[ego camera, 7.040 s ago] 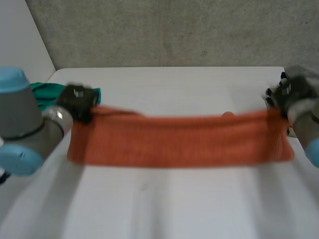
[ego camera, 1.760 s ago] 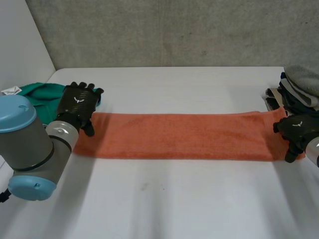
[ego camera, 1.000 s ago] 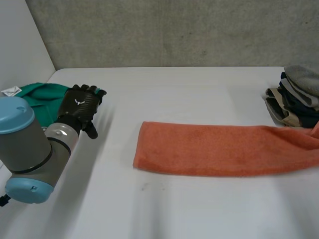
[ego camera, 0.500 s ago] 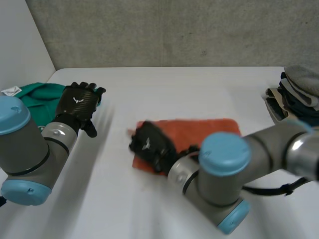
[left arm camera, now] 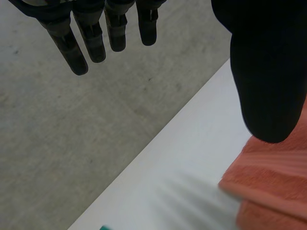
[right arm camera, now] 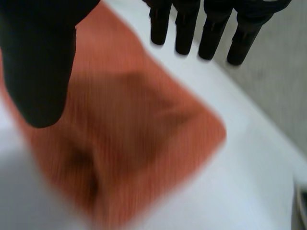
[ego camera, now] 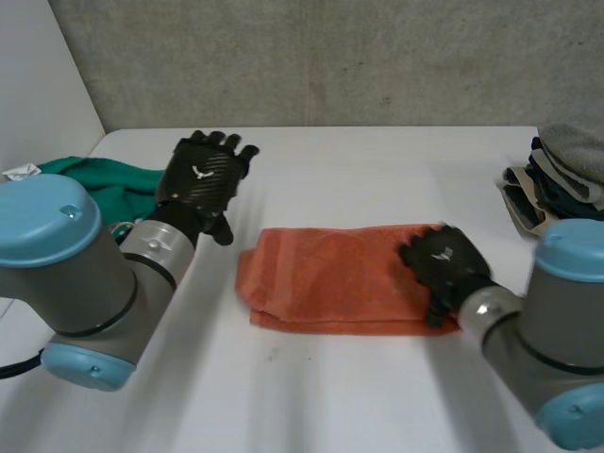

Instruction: Fold the laundry.

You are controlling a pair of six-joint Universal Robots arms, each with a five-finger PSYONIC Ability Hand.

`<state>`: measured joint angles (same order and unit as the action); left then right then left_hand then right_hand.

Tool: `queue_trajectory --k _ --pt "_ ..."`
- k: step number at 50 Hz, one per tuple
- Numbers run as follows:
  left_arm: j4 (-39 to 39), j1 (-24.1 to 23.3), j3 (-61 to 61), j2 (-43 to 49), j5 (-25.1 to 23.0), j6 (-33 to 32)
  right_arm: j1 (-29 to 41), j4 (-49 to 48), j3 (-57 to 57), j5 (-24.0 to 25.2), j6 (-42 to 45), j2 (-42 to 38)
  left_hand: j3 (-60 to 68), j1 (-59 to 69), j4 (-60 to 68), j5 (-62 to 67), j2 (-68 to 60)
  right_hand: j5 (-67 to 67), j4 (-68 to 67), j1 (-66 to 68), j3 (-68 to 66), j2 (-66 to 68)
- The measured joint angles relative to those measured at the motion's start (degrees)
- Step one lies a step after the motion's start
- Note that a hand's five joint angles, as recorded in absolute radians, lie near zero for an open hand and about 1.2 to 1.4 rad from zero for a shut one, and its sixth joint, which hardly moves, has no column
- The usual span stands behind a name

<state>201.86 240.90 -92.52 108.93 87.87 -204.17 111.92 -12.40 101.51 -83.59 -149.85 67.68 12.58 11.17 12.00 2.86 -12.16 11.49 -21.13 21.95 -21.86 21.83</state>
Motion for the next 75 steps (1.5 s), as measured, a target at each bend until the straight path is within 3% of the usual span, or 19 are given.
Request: queue_trajectory --k 4,6,14,19,26,28,30,34,37,41,45,50,54,59,66,75 --pt "0.0 -1.78 0.46 0.56 0.03 0.0 -6.29 0.97 3.02 -0.37 3.09 -0.8 0.0 0.0 0.0 -0.01 0.0 36.02 -36.35 34.34 -35.83 36.71" --pt "0.0 -2.13 0.5 0.7 0.07 0.0 -7.96 0.63 3.4 -0.82 4.94 -1.12 0.0 0.0 0.0 -0.01 0.0 43.11 -44.48 38.58 -43.79 44.38" --pt "-0.09 -2.49 0.01 0.3 0.4 -0.02 -8.59 -5.02 1.27 -4.01 13.59 0.29 0.0 0.0 0.0 -0.01 0.0 45.14 -47.46 38.88 -46.33 45.13" --pt "-0.36 -2.16 -0.46 -0.94 0.65 -0.03 2.01 -9.74 -2.59 -1.87 16.32 1.98 0.0 0.0 0.0 -0.01 0.0 45.67 -47.61 38.88 -46.33 45.13" --pt "-0.66 -1.43 -0.72 -1.82 0.78 0.58 16.15 -14.88 -5.48 6.84 16.39 -3.82 0.0 0.01 0.0 -0.01 0.0 45.88 -47.54 39.04 -46.27 45.07" --pt "-0.68 -1.29 -0.62 -1.85 0.77 1.26 18.22 -15.16 -5.93 8.86 16.18 -5.99 0.0 0.05 0.0 -0.02 0.0 34.6 -35.42 31.24 -33.45 32.86" --pt "-0.69 -1.2 -0.39 -1.82 0.77 2.13 19.33 -14.89 -6.35 9.8 15.59 -7.62 0.0 0.05 0.0 -0.01 0.0 16.21 -17.65 13.57 -16.7 15.68" --pt "-0.68 -1.36 1.1 -1.55 0.77 4.94 19.39 -13.49 -6.91 7.92 10.79 -8.71 0.0 0.05 0.0 -0.01 0.0 -7.57 7.21 -8.27 8.05 -8.28" --pt "-0.93 -1.7 2.68 -1.02 0.77 7.01 17.67 -12.54 -6.9 5.8 5.29 -6.93 0.0 0.1 0.0 -0.01 0.0 -8.8 8.61 -8.58 9.45 -9.26" --pt "-2.75 -3.47 7.06 1.37 0.65 11.46 10.1 -9.36 -6.29 3.52 -11.54 0.6 0.0 0.2 0.0 -0.01 0.0 -8.94 8.61 -8.58 9.45 -9.26" --pt "-6.48 -6.96 13.17 5.73 0.43 15.2 2.76 -3.73 -6.35 5.7 -25.73 5.09 0.0 0.2 0.0 -0.01 0.0 -8.94 8.61 -8.58 9.45 -9.26" --pt "-11.29 -11.27 20.22 12.4 0.48 17.3 -1.93 3.03 -7.79 9.87 -32.67 5.5 0.0 0.19 0.0 -0.01 0.0 -8.94 8.61 -8.6 9.45 -9.26" --pt "-14.36 -13.57 23.89 17.92 2.15 17.52 -2.73 6.58 -10.92 11.82 -32.83 1.37 0.08 0.2 0.14 -0.01 -0.12 -8.94 8.61 -8.58 9.45 -9.26" --pt "-17.42 -14.66 25.12 22.97 7.52 16.34 -2.06 11.3 -16.81 12.86 -30.08 -6.9 0.04 0.19 0.13 -0.01 -0.12 -8.94 8.61 -8.58 9.47 -9.26" --pt "-21.24 -14.4 22.89 24.8 11.78 10.8 0.83 16.06 -23.0 12.1 -22.79 -16.23 0.0 0.2 0.05 -0.01 -0.01 -8.94 8.61 -8.58 9.45 -9.26" --pt "-23.13 -14.05 20.11 23.21 11.91 4.7 2.18 16.63 -23.13 6.57 -12.54 -16.32 0.0 0.12 0.0 0.0 -0.01 -8.94 8.61 -10.85 10.02 -11.2"
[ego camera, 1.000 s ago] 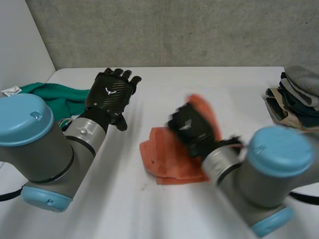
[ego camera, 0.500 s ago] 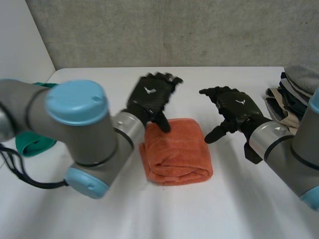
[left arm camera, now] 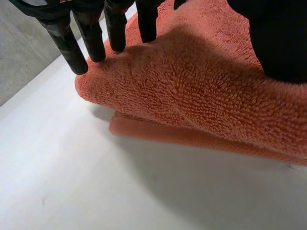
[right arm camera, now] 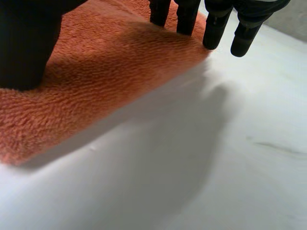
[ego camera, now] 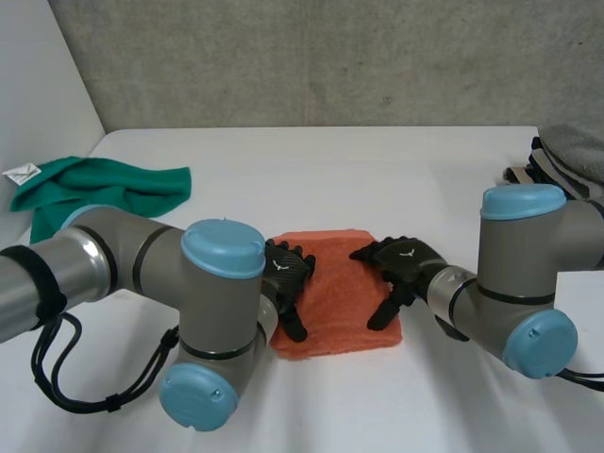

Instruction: Fold the laundry.

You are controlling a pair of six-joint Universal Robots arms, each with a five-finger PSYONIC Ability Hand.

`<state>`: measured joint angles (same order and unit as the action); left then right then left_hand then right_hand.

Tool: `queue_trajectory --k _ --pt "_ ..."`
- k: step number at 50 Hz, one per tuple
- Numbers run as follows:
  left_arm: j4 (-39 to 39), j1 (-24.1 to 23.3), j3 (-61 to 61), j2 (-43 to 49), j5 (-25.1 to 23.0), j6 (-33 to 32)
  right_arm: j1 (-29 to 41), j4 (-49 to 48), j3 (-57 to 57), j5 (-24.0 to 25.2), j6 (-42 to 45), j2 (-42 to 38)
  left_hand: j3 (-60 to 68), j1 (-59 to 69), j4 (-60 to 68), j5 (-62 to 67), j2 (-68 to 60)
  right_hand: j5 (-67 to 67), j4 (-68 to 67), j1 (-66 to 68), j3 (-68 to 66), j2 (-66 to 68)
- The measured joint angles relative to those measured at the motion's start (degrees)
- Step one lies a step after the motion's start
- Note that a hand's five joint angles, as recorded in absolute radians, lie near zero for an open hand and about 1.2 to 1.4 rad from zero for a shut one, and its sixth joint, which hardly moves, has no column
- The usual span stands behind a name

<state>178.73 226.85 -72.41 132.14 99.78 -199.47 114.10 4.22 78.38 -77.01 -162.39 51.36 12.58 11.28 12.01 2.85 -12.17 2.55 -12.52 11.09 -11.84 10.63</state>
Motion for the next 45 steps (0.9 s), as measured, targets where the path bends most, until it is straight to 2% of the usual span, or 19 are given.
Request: queue_trajectory --k 6,11,14,22,25,27,32,45 --pt "0.14 0.61 -0.17 -4.88 -1.09 -0.28 0.48 -4.34 3.5 -3.39 2.27 7.03 0.0 -0.14 0.0 -0.01 0.0 -0.09 0.0 0.0 0.0 0.0" --pt "0.35 2.8 -0.44 -11.55 -5.3 0.17 2.4 -11.78 9.89 -4.25 5.55 14.68 0.0 -0.14 0.0 -0.19 0.0 -0.1 0.0 0.0 0.0 0.0" --pt "0.31 4.85 -0.93 -16.09 -11.22 1.23 4.0 -15.7 13.94 -4.09 7.99 17.57 0.0 -0.13 0.0 -0.17 0.0 -0.11 0.0 0.0 0.0 0.0" --pt "-0.83 11.02 -3.07 -25.42 -35.21 10.7 9.6 -21.94 21.58 -3.5 10.73 17.25 0.0 -0.14 0.0 -0.18 0.0 -0.11 0.0 0.0 0.0 0.0" --pt "-1.35 12.86 -3.47 -27.63 -41.81 15.21 10.63 -23.52 22.63 -3.46 10.68 15.47 0.0 -0.14 0.0 -0.17 0.0 -0.11 0.0 0.0 0.0 0.0" --pt "-1.53 13.78 -3.59 -28.84 -44.29 17.62 10.92 -24.75 23.05 -3.4 10.57 14.37 0.0 -0.14 0.0 -0.18 0.0 -0.11 0.0 0.0 0.0 0.0" --pt "-1.57 14.74 -3.61 -30.74 -45.74 20.21 10.95 -27.06 23.48 -3.25 10.38 12.32 0.0 -0.14 0.0 -0.17 0.0 -0.11 0.0 0.0 0.0 0.0" --pt "-1.45 14.68 -3.74 -30.96 -43.71 20.15 10.69 -31.95 23.43 -3.4 10.73 7.54 0.0 -0.13 0.0 -0.17 0.0 -0.11 0.0 0.0 0.0 0.0"
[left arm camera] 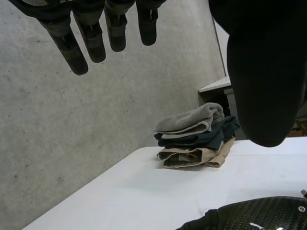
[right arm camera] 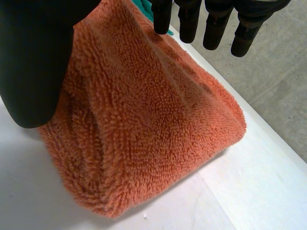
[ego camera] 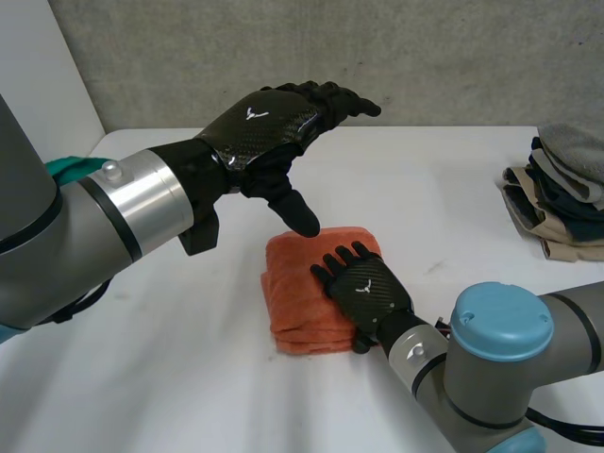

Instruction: Fold the laundry.

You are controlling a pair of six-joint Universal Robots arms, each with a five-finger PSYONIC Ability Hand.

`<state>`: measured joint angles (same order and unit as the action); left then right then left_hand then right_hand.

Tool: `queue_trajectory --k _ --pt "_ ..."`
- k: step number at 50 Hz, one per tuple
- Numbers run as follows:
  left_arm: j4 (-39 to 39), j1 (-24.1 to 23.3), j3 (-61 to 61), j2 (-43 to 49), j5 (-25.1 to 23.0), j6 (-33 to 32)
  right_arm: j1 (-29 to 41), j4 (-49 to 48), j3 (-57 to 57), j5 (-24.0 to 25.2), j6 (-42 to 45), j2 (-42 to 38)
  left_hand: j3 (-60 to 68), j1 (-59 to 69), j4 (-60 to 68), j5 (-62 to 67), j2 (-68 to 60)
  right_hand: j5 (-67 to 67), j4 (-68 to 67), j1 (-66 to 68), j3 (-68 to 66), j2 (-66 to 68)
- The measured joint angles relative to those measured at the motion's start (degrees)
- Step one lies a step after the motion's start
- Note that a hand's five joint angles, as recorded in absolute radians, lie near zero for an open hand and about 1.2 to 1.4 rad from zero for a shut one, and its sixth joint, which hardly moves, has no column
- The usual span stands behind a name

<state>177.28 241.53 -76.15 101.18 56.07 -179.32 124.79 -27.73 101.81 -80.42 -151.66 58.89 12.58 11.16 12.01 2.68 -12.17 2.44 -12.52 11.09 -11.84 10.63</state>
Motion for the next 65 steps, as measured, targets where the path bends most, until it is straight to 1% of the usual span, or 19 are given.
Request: queue_trajectory --k 5,10,12,18,29,30,32,33,34,36,41,45,51,55,60,62,64,65 --pt "0.02 -0.09 -0.09 0.16 0.64 -0.16 -0.07 -1.28 -0.68 -0.21 0.42 -1.62 0.0 0.0 0.0 0.0 0.01 0.15 -0.11 0.23 -0.22 0.33" --pt "0.06 -0.1 -0.35 0.13 0.73 -0.24 -0.15 -2.46 -1.24 -0.21 0.52 -2.4 0.0 0.0 0.0 0.0 0.0 3.61 -3.09 4.06 -3.8 5.02" --pt "0.07 -0.08 -0.47 0.09 0.7 -0.25 -0.19 -3.1 -1.42 -0.19 0.49 -2.5 0.0 0.0 0.0 0.0 0.0 5.86 -7.48 9.27 -8.17 9.42" --pt "0.09 -0.05 -0.72 0.0 0.62 -0.25 -0.28 -5.48 -2.29 0.02 0.17 -2.86 0.0 0.0 0.0 0.0 0.0 18.18 -20.16 22.12 -20.89 22.03" --pt "0.08 -0.09 -0.77 -0.15 0.58 -0.33 -0.44 -7.5 -4.94 0.32 -0.29 -3.93 0.0 0.02 0.0 0.0 0.0 19.25 -21.11 22.82 -21.82 22.9" --pt "0.08 -0.09 -0.76 -0.17 0.57 -0.32 -0.45 -7.5 -5.21 0.35 -0.29 -4.09 0.0 0.02 0.0 0.0 0.0 21.29 -23.22 24.62 -23.9 24.89" --pt "0.08 -0.07 -0.76 -0.23 0.56 -0.32 -0.48 -7.53 -6.06 0.45 -0.28 -4.6 0.0 0.02 0.0 0.0 0.0 34.75 -37.1 39.18 -38.85 40.27" --pt "0.08 -0.06 -0.76 -0.25 0.56 -0.32 -0.5 -7.55 -6.41 0.49 -0.29 -4.79 0.0 0.02 0.0 0.0 0.0 41.43 -44.02 44.33 -45.59 47.24" --pt "0.08 -0.05 -0.76 -0.28 0.56 -0.3 -0.51 -7.58 -6.74 0.57 -0.3 -4.96 0.0 0.02 0.0 0.0 0.0 47.02 -50.93 46.48 -51.27 53.06" --pt "0.08 -0.03 -0.76 -0.35 0.56 -0.29 -0.55 -7.82 -7.45 0.74 -0.34 -5.06 0.0 0.02 0.0 0.0 0.0 49.02 -54.91 46.49 -53.53 54.75" --pt "0.08 -0.02 -0.75 -0.54 0.57 -0.2 -1.3 -8.82 -9.43 1.03 -0.76 -3.78 0.0 0.02 0.0 0.0 0.0 49.01 -55.43 46.49 -53.53 54.75" --pt "0.08 -0.06 -0.74 -0.67 0.6 -0.11 -4.53 -9.55 -12.36 1.42 -2.43 -0.76 0.0 0.02 0.0 0.0 0.01 49.01 -55.44 46.49 -53.53 54.75" --pt "0.08 -0.07 -0.68 -0.89 0.63 -0.06 -12.3 -10.04 -19.44 4.21 -9.29 2.89 0.0 0.02 0.0 0.0 0.0 49.02 -56.0 46.4 -54.29 54.83" --pt "0.09 0.01 -0.67 -1.13 0.63 -0.06 -19.88 -10.32 -25.37 6.79 -16.26 4.09 0.0 0.02 0.0 0.0 0.0 49.93 -56.05 46.39 -54.59 54.83" --pt "0.08 0.06 -0.7 -1.25 0.63 -0.06 -29.28 -11.83 -31.38 8.48 -24.67 4.15 0.0 0.02 0.0 0.0 0.0 50.0 -56.08 46.4 -54.59 54.83" --pt "0.08 0.06 -0.73 -1.26 0.62 -0.06 -34.32 -13.47 -33.75 9.44 -28.65 3.09 0.0 0.02 0.0 0.0 0.0 50.0 -56.12 46.39 -54.59 54.83" --pt "0.08 0.07 -0.76 -1.26 0.62 -0.07 -37.6 -14.71 -35.03 10.17 -31.01 2.06 0.0 0.02 0.0 0.0 0.0 50.0 -56.16 46.39 -54.59 54.83" --pt "0.08 0.07 -0.8 -1.26 0.61 -0.07 -40.92 -16.31 -36.12 11.52 -33.33 0.47 0.0 0.02 0.0 0.0 0.0 50.01 -56.2 46.4 -54.62 54.83"
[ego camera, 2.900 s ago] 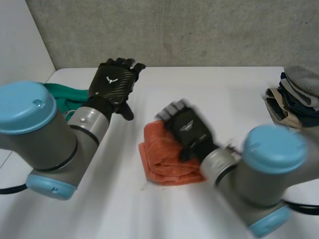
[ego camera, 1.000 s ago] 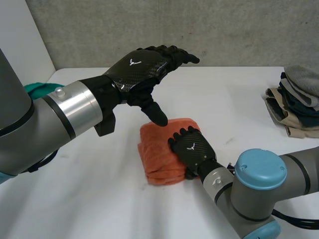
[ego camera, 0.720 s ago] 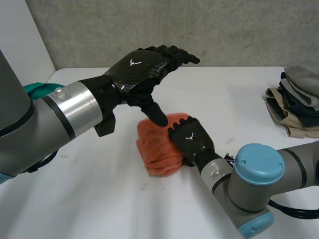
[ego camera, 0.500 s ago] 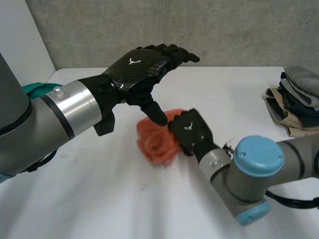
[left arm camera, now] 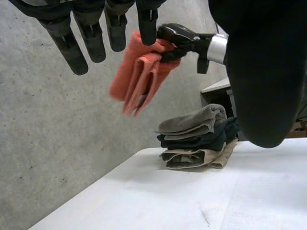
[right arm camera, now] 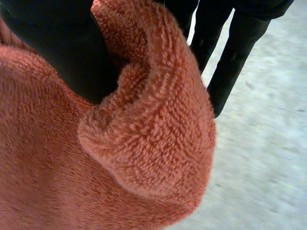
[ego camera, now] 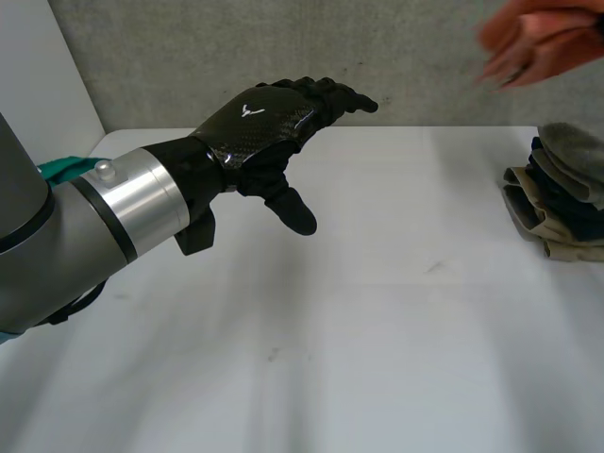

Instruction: Fold the laundry.

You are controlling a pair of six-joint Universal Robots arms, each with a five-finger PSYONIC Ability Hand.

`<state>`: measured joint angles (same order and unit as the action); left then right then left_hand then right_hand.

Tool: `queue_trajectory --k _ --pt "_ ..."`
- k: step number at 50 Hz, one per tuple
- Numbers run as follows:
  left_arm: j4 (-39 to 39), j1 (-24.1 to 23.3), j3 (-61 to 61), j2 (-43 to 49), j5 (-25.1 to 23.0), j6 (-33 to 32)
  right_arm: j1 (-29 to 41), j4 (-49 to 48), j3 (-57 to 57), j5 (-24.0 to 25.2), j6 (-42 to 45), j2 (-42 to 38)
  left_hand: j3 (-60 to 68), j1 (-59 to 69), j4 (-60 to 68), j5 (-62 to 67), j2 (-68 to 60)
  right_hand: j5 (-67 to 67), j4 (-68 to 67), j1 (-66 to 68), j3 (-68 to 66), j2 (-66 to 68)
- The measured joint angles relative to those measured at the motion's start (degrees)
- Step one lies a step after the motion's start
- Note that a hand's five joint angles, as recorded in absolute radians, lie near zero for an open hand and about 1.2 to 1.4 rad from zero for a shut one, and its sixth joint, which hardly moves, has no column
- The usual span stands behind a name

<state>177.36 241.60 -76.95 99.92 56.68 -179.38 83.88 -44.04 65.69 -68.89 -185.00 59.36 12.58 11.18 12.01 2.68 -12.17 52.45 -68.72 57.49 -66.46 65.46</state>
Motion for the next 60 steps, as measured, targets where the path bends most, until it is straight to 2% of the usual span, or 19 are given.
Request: queue_trajectory --k 4,7,15,22,24,25,27,29,35,39,40,42,44,48,51,53,56,60 --pt "0.0 0.01 -0.09 0.07 0.01 -0.04 -6.14 -4.28 -1.12 5.05 -4.25 -4.92 0.0 0.0 0.0 0.0 0.0 0.47 -0.05 0.0 -0.52 0.03" --pt "0.0 0.0 -0.32 0.26 0.01 -0.13 -11.51 -9.58 -1.08 11.82 -7.49 -10.83 0.0 0.0 0.0 0.0 0.0 0.49 -0.09 0.0 -1.0 0.4" --pt "0.0 -0.14 -0.87 0.81 0.06 -0.27 -19.96 -14.09 0.95 24.65 -9.13 -20.62 0.0 0.03 0.0 -0.01 0.0 1.08 -0.09 0.0 -1.0 0.4" --pt "0.02 -0.24 -1.18 0.96 0.09 -0.32 -22.6 -13.36 4.11 29.0 -6.37 -20.58 0.0 0.03 0.0 0.0 0.0 0.79 2.2 -0.22 0.78 -1.49" --pt "0.03 -0.24 -1.28 0.93 0.1 -0.32 -23.15 -12.86 5.64 29.12 -5.81 -18.44 0.0 0.03 0.0 0.0 0.0 -9.22 14.85 -2.27 12.94 -12.47" --pt "0.03 -0.24 -1.31 0.9 0.1 -0.31 -23.34 -12.5 6.42 29.05 -5.64 -17.12 0.0 0.03 0.0 0.0 0.0 -17.95 23.24 -11.6 21.28 -22.16" --pt "0.03 -0.26 -1.37 0.78 0.1 -0.29 -23.67 -11.01 8.32 28.68 -5.42 -13.79 0.0 0.03 0.0 0.0 0.0 -38.29 43.95 -31.99 41.93 -42.18" --pt "0.03 -0.29 -1.41 0.64 0.1 -0.28 -23.9 -9.16 9.57 28.16 -5.34 -11.22 0.0 0.03 0.0 0.0 0.0 -46.81 53.21 -42.1 51.04 -50.63" --pt "0.0 -0.44 -1.45 0.15 0.1 -0.2 -26.54 3.21 11.82 25.72 -3.95 -2.62 0.0 0.03 0.0 -0.01 0.0 -49.93 56.22 -44.34 54.05 -53.01" --pt "0.0 -0.5 -1.46 -0.06 0.1 -0.06 -29.8 14.27 12.01 23.14 1.51 1.89 0.0 0.03 0.0 0.0 0.0 -49.93 56.22 -44.34 54.05 -53.01" --pt "0.0 -0.5 -1.46 -0.06 0.1 -0.06 -29.8 14.27 12.01 23.14 1.51 1.89 0.0 0.03 0.0 0.0 0.0 -49.93 56.22 -44.34 54.05 -53.01" --pt "0.0 -0.51 -1.43 -0.17 0.13 0.06 -32.36 22.15 11.58 18.48 8.78 4.47 0.0 0.03 0.0 0.0 0.0 -49.93 56.22 -44.34 54.05 -53.01" --pt "0.02 -0.51 -1.39 -0.31 0.15 0.13 -33.43 25.73 11.1 15.07 13.02 5.59 0.0 0.02 0.0 0.0 0.0 -49.93 56.22 -44.34 54.05 -53.01" --pt "0.13 -0.37 -1.17 -1.21 0.27 0.26 -34.98 32.39 8.78 2.53 25.27 8.12 0.0 0.02 0.0 0.0 0.0 -49.93 56.22 -44.34 54.05 -53.02" --pt "0.5 -0.13 -0.96 -2.15 0.84 0.31 -33.27 32.4 7.54 -5.02 30.99 10.08 0.0 0.0 0.0 0.0 0.0 -49.93 56.22 -44.34 54.05 -53.02" --pt "1.38 0.27 -0.84 -2.99 2.23 0.21 -29.82 29.54 7.73 -8.25 32.52 12.44 0.0 -0.03 0.0 0.0 0.0 -49.93 56.22 -44.34 54.05 -53.02" --pt "3.44 1.31 -0.81 -3.9 5.21 -0.07 -24.98 24.65 9.32 -9.59 32.14 15.8 0.0 -0.03 0.0 0.0 0.0 -49.93 56.22 -44.34 54.05 -53.02" --pt "7.89 4.94 -0.95 -4.92 10.89 -0.68 -16.67 14.77 15.33 -7.96 29.15 22.29 0.0 -0.03 0.0 0.0 0.0 -49.93 56.22 -44.34 54.05 -53.03"
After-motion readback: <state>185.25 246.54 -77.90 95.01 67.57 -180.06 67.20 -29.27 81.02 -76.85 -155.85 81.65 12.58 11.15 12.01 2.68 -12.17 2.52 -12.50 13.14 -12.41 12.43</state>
